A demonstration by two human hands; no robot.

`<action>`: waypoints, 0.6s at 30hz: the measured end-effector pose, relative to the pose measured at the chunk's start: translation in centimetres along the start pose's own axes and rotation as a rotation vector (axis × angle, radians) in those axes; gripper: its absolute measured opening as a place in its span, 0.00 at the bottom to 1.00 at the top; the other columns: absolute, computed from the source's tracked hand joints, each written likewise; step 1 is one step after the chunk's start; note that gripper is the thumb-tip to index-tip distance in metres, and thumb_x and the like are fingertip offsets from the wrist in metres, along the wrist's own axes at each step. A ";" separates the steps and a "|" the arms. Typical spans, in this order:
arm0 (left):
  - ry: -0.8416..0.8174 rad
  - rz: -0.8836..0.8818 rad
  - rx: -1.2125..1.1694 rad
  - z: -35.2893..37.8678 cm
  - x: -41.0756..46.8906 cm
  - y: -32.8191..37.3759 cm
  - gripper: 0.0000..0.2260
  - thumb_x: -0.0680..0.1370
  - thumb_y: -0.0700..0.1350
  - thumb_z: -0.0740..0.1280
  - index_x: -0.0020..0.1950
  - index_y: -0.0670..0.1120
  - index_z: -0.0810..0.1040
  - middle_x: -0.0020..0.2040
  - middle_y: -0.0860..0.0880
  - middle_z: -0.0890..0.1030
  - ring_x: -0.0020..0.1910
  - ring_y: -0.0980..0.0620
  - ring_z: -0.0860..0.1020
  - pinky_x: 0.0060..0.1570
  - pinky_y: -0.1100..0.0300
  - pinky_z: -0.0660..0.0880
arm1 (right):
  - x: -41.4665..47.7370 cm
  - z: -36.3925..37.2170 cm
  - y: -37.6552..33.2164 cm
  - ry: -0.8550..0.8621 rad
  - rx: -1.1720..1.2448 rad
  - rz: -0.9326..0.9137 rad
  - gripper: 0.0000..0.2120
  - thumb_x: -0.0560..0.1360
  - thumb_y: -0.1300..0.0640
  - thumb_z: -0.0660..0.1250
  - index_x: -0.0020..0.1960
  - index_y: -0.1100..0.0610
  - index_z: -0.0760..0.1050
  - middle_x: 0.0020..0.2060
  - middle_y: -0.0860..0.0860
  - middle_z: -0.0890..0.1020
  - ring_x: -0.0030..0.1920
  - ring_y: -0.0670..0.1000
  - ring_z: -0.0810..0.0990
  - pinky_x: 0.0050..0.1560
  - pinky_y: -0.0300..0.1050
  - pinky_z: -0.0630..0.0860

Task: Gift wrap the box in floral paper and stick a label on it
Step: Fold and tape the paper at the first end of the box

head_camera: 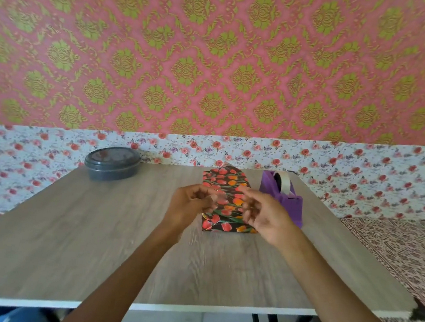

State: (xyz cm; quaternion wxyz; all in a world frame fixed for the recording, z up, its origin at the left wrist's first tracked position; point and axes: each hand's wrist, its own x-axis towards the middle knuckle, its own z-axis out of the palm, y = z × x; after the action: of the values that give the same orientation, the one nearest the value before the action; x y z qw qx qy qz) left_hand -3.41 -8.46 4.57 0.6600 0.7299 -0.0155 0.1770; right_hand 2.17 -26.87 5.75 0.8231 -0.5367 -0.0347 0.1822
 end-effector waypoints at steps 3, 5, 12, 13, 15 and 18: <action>-0.055 -0.122 -0.216 -0.2 0.1 -0.1 0.05 0.78 0.35 0.67 0.51 0.37 0.83 0.42 0.45 0.85 0.41 0.50 0.81 0.44 0.62 0.79 | -0.4 0.4 0.8 -0.076 -0.252 -0.101 0.13 0.72 0.57 0.74 0.56 0.58 0.82 0.45 0.53 0.84 0.44 0.51 0.82 0.44 0.44 0.79; -0.073 -0.163 -0.262 -0.1 0.1 -0.3 0.07 0.78 0.36 0.67 0.53 0.38 0.83 0.45 0.43 0.85 0.44 0.49 0.82 0.47 0.61 0.80 | -0.4 0.7 1.2 -0.086 -0.314 -0.139 0.14 0.70 0.55 0.76 0.54 0.58 0.83 0.46 0.53 0.86 0.47 0.53 0.84 0.47 0.45 0.80; -0.123 -0.212 -0.255 -0.1 -0.4 -0.6 0.09 0.80 0.38 0.66 0.58 0.39 0.81 0.49 0.41 0.85 0.46 0.48 0.83 0.46 0.61 0.79 | -0.3 1.3 2.0 0.011 -0.347 -0.236 0.04 0.70 0.64 0.76 0.43 0.58 0.84 0.38 0.53 0.85 0.38 0.49 0.81 0.39 0.42 0.79; -0.126 -0.200 -0.226 -0.1 -0.6 -0.3 0.09 0.80 0.38 0.66 0.59 0.40 0.81 0.49 0.42 0.85 0.46 0.47 0.84 0.46 0.60 0.80 | -0.2 1.3 2.1 0.068 -0.385 -0.279 0.04 0.69 0.65 0.76 0.42 0.58 0.84 0.37 0.53 0.85 0.36 0.48 0.80 0.36 0.41 0.77; -0.066 -0.168 -0.140 -0.2 -0.8 0.0 0.14 0.78 0.37 0.68 0.64 0.44 0.76 0.47 0.43 0.86 0.44 0.45 0.85 0.43 0.58 0.82 | 0.2 1.1 2.4 0.204 -0.466 -0.366 0.04 0.69 0.65 0.76 0.41 0.57 0.84 0.36 0.52 0.86 0.35 0.46 0.81 0.33 0.38 0.75; 0.132 -0.041 0.237 -1.0 -0.1 -0.7 0.27 0.73 0.39 0.75 0.68 0.51 0.70 0.49 0.49 0.83 0.40 0.52 0.84 0.39 0.60 0.81 | 0.5 0.0 2.5 0.276 -0.604 -0.479 0.05 0.70 0.63 0.77 0.40 0.54 0.84 0.34 0.49 0.85 0.35 0.44 0.82 0.33 0.36 0.76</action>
State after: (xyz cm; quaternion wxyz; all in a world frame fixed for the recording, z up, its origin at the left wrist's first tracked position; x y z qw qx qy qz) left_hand -3.58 -7.40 3.95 0.5721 0.7898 0.0637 0.2118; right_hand 2.00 -25.75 3.40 0.6445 -0.7505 -0.0998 -0.1067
